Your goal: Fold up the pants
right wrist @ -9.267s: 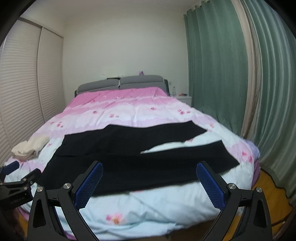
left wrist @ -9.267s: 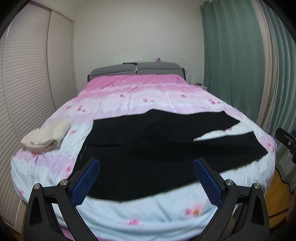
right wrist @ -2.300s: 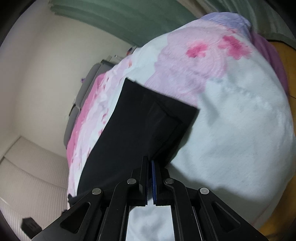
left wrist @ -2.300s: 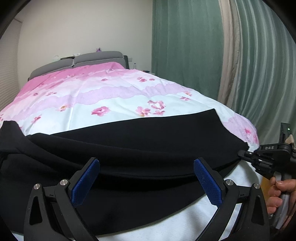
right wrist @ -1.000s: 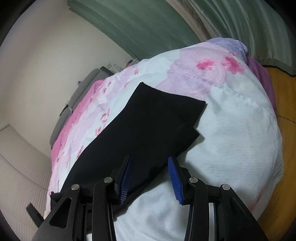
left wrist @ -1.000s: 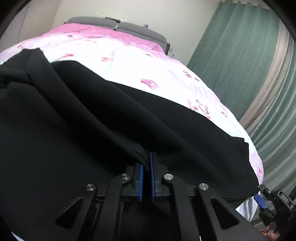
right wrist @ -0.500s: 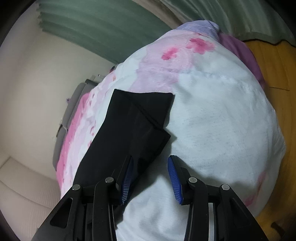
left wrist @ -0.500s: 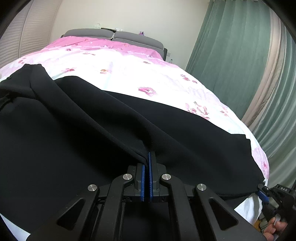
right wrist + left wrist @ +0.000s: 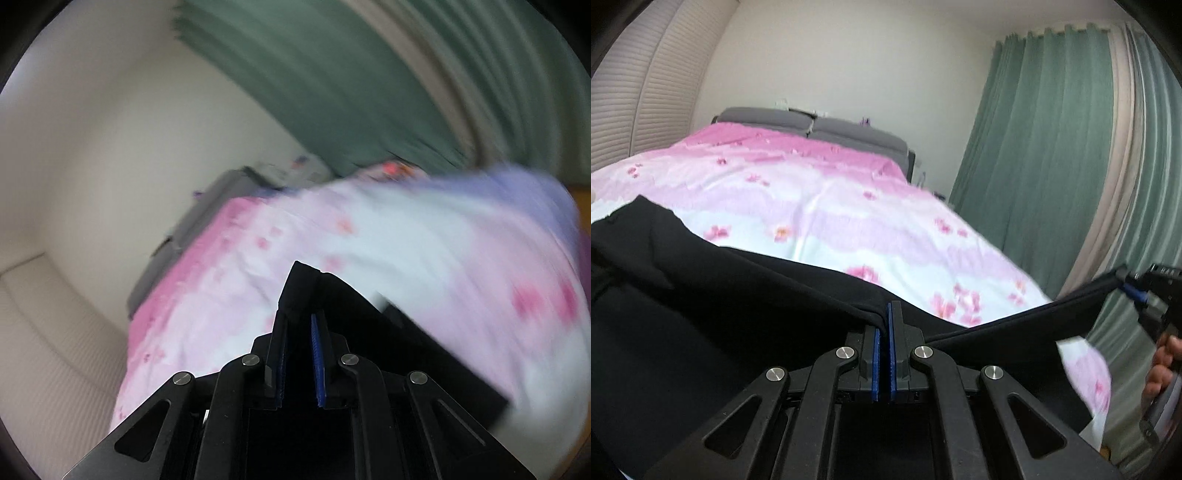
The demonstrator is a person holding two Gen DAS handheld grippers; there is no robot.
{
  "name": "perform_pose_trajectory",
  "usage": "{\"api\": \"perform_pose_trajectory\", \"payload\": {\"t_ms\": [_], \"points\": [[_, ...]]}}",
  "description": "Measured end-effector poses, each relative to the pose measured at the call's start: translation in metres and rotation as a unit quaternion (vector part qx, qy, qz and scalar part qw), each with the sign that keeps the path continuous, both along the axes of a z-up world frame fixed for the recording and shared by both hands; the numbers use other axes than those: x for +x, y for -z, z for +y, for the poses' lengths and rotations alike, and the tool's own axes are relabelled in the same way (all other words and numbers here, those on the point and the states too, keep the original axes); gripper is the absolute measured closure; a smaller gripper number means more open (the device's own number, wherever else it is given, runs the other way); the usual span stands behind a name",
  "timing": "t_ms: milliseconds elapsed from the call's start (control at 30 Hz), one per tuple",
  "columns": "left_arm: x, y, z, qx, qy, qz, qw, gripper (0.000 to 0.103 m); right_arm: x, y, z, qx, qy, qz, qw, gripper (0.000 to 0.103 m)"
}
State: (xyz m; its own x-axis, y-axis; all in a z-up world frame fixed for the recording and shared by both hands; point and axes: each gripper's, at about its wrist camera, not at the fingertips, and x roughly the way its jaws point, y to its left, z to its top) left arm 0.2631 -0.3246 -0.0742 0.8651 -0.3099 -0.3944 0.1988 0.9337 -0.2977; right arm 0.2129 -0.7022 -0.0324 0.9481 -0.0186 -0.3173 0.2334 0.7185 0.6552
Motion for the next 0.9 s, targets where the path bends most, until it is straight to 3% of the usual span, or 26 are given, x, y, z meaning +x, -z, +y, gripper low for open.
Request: {"api": "perform_pose_trajectory", "payload": {"t_ms": [67,133,267,333,400,500,900], "points": [[-0.004,-0.002,0.002,-0.004,0.002,0.000,1.0000,0.098,-0.002,-0.017,0.003,-0.022,-0.011,-0.023,0.999,0.091],[-0.011,0.012,0.001,-0.005,0.005,0.024,0.9997,0.098,-0.011,-0.012,0.003,-0.029,-0.015,-0.018,0.999,0.091],[-0.033,0.054,-0.006,0.011,0.022,0.083,0.9963,0.097,-0.038,0.059,-0.014,0.008,0.003,0.054,0.999,0.091],[-0.042,0.073,-0.014,0.023,0.025,0.099,0.9945,0.097,-0.057,0.105,-0.027,0.061,0.016,0.091,0.994,0.091],[-0.050,0.084,-0.018,0.030,0.025,0.102,0.9940,0.097,-0.077,0.142,-0.030,0.098,0.029,0.118,0.988,0.091],[-0.060,0.088,-0.023,0.041,0.027,0.094,0.9943,0.097,-0.096,0.166,-0.030,0.122,0.038,0.124,0.984,0.091],[-0.070,0.100,-0.029,0.060,0.031,0.097,0.9930,0.096,-0.102,0.177,-0.024,0.121,0.054,0.123,0.983,0.091]]}}
